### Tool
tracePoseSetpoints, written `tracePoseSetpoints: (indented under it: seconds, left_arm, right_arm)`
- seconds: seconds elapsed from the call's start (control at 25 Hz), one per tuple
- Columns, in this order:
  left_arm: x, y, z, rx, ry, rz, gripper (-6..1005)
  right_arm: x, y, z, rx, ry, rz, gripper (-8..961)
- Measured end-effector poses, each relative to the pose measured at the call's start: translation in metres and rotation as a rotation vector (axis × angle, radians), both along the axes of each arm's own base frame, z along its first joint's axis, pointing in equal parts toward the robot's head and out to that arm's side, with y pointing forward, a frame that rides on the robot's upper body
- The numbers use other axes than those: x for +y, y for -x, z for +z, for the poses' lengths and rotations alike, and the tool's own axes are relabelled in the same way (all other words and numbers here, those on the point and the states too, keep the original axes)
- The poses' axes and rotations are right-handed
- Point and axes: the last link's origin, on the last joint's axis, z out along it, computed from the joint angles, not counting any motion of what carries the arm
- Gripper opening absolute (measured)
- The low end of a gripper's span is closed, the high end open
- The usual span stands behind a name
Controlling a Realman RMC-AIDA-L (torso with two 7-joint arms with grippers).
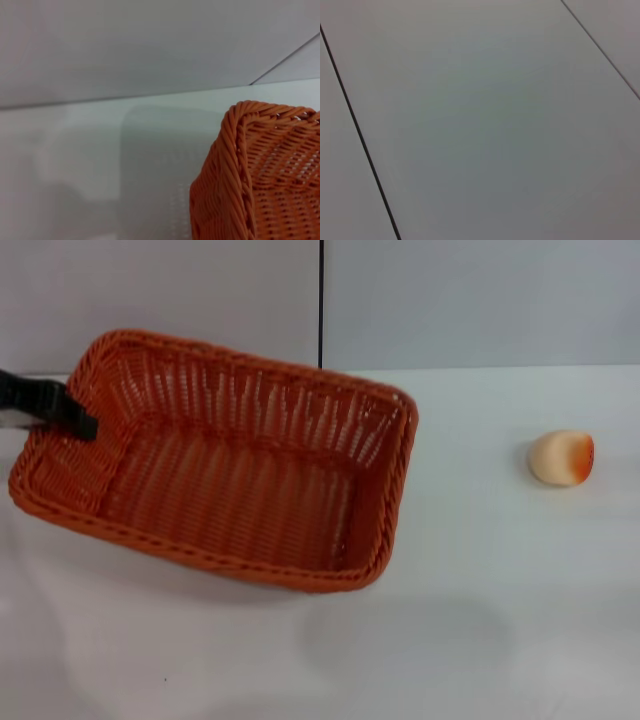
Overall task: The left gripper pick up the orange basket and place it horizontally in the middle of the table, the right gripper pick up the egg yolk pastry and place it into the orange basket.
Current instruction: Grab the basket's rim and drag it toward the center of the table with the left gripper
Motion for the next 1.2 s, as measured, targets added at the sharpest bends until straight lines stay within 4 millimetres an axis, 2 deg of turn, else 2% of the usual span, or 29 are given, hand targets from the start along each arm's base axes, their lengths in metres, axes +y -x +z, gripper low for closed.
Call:
tracePoseSetpoints:
  seconds: [0.28,0.36,0.76,1.2]
  left_arm:
    - [-0.014,0.007,-0.006,-0.083,-0.064,0.075,151]
    - [-0.024,0.008,-0.008,-0.125,-0.100,0.097,151]
    - [-0.040,0.019,-0.015,-0.199,-0.123,0.140,155]
    - [-0.044,0.007,-0.023,-0.210,-0.073,0.091,189]
  right_arm:
    - [0.001,0.000,0.000,0.000,0.001,-0.002,652]
    - [0.001,0.001,0.001,-0.003,-0.001,0.002,652]
    - [0.001,0.001,0.002,-0.007,-0.004,0.005,653]
    - [0.001,0.001,0.002,-0.007,-0.005,0.007,652]
